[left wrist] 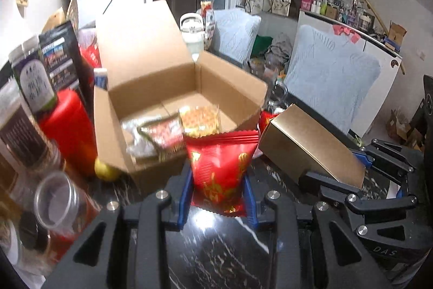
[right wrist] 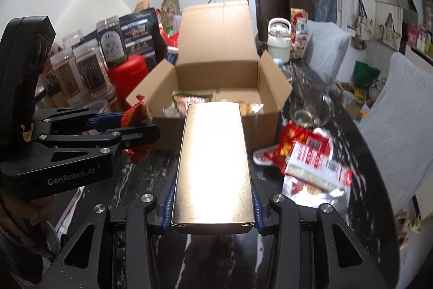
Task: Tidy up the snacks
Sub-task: 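Lift the red packet and gold box and carry both over the cardboard box, then lower into the box and open the right gripper while the left gripper releases the red packet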
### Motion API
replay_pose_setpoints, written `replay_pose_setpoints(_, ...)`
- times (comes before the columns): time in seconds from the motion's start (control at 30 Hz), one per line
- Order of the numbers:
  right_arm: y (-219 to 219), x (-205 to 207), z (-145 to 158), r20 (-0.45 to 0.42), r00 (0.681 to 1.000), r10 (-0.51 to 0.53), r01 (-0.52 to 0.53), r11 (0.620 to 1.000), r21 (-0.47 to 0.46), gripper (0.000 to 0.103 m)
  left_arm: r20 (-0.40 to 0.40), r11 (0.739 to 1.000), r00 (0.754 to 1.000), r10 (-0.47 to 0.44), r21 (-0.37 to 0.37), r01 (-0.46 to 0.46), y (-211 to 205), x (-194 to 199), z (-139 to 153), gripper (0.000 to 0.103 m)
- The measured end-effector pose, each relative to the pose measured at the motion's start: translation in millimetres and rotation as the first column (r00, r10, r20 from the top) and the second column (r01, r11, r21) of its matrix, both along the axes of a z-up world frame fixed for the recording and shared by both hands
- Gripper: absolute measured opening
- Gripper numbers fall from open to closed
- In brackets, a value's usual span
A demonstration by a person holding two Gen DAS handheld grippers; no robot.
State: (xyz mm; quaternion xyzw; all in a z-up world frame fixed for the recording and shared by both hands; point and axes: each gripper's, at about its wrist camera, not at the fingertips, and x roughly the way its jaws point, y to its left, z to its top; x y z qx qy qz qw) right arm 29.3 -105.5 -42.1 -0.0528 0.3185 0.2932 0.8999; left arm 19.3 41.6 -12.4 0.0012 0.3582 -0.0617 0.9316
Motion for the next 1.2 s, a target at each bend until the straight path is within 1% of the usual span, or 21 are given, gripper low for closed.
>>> replay_pose_setpoints(0.33,6.8,24.7,36.8,0.074,0.997,0.032,-0.032,0.999,0.006,0.043,0.079,1.0,0.997,0.0,-0.004,0.0,4.7,25.0,31.1,0.033)
replay_pose_setpoints(0.6,18.0,51.8,56.7,0.119,0.992,0.049,-0.05,0.999,0.008,0.043,0.129,1.0,0.991,0.015,-0.016,-0.013,16.9,57.6,47.8,0.033)
replay_pose_setpoints(0.9,29.2,98.7,73.0,0.132,0.991,0.034,-0.037,0.999,0.026,0.043,0.178,0.997,0.982,0.07,-0.049,-0.062,43.2,97.5,56.0,0.033)
replay_pose_setpoints(1.03,40.6,120.2,73.4,0.118,0.992,0.042,-0.045,0.999,0.03,0.043,0.192,0.994,0.975,0.107,-0.031,-0.103,57.8,113.3,57.4,0.033)
replay_pose_setpoints(1.13,50.4,136.1,69.9,0.087,0.995,0.055,-0.059,0.998,0.037,0.043,0.185,0.992,0.974,0.128,-0.024,-0.126,67.6,123.8,53.6,0.033)
replay_pose_setpoints(1.2,58.4,146.7,64.9,0.076,0.996,0.052,-0.054,0.998,0.026,0.043,0.161,0.989,0.976,0.149,-0.023,-0.147,75.3,133.9,47.0,0.033)
